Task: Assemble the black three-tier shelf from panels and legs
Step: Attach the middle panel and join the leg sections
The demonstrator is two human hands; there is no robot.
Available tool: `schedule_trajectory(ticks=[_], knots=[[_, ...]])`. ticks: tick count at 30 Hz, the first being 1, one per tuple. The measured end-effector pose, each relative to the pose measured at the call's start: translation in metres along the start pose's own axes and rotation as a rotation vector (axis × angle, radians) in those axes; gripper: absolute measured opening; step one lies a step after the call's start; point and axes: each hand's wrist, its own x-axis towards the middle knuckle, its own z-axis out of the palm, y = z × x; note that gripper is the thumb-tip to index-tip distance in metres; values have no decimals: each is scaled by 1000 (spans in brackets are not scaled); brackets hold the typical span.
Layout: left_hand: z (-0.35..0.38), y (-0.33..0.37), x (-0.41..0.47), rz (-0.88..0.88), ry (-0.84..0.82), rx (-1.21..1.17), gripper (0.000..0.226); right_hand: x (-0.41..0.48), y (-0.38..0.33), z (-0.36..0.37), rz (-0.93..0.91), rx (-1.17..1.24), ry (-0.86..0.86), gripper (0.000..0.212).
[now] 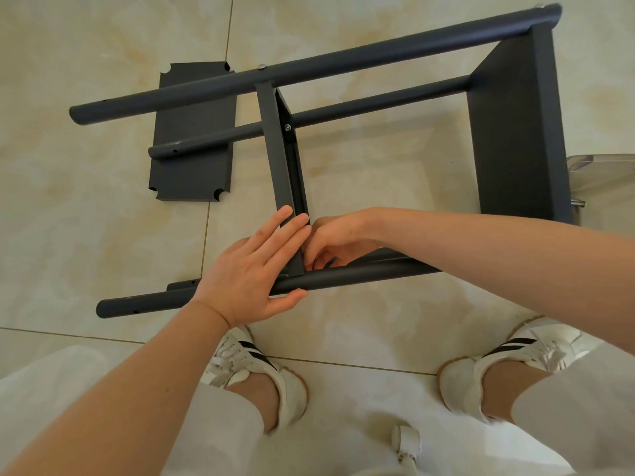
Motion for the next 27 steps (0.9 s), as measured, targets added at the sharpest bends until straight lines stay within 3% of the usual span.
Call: schedule_trajectory(ticks=[8, 18, 24, 27], knots=[[-1, 0, 0, 3, 4, 2, 84, -4, -3, -5, 6, -54, 25, 7], [-2, 1, 1, 1, 5, -1, 84, -1, -1, 3, 4, -102, 27, 28], [-2, 0, 1, 0, -5, 3, 85, -6, -8, -5, -3, -81, 2, 8], [-2, 1, 1, 0, -5, 3, 85, -5, -6, -6, -6, -97, 0, 11]])
